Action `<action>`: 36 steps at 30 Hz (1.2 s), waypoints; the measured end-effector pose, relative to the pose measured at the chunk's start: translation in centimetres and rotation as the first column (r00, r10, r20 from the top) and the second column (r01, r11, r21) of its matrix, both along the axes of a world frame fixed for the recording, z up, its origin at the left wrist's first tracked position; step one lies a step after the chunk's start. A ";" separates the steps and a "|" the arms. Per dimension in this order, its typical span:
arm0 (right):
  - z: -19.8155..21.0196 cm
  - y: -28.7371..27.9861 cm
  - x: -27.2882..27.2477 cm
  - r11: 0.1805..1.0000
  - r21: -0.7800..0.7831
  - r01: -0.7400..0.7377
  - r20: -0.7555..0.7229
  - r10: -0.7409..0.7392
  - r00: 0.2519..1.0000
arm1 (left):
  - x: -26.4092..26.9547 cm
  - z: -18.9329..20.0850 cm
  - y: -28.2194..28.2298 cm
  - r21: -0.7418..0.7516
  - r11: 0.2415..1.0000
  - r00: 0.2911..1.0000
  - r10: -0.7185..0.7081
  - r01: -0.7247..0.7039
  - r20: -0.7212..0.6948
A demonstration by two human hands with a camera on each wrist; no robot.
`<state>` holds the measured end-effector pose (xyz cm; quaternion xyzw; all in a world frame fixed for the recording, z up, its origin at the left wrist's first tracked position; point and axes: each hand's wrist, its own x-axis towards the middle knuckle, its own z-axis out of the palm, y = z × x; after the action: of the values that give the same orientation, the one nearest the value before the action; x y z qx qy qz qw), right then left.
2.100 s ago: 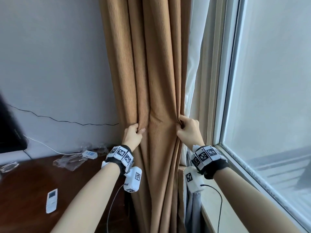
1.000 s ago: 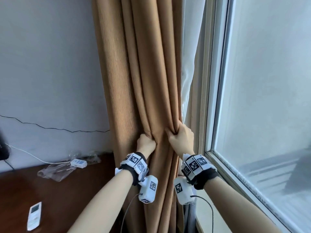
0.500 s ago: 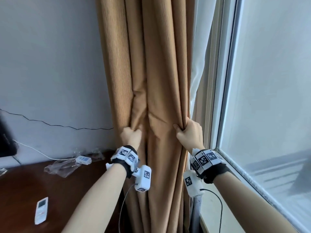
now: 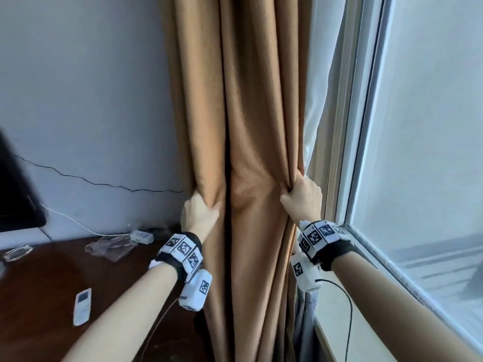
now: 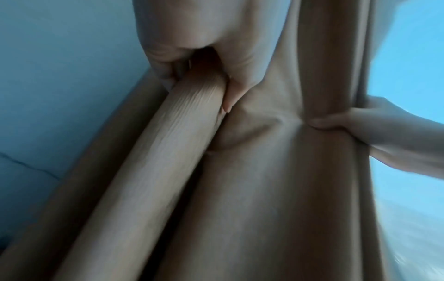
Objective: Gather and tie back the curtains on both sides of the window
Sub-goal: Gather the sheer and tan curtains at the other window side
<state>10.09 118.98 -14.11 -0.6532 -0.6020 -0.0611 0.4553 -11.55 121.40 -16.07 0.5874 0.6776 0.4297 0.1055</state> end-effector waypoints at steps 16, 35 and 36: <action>-0.3 -0.2 -1.7 0.999 -0.014 -0.030 -0.125 0.028 0.992 | 10.5 -3.3 -4.8 0.123 0.834 0.824 -0.488 0.537 -0.289; -0.6 -1.4 2.7 0.968 -0.108 -0.225 -0.156 0.207 0.966 | -0.4 -0.1 4.5 0.304 0.952 0.991 -0.075 0.039 0.109; -0.6 -1.4 2.6 0.970 -0.100 -0.222 -0.150 0.205 0.967 | -1.4 0.1 5.1 0.247 0.968 0.986 0.001 -0.042 0.166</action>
<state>12.71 117.63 -14.66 -0.6124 -0.6383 0.0688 0.4613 -12.96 126.47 -15.93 0.5509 0.6134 0.5599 0.0818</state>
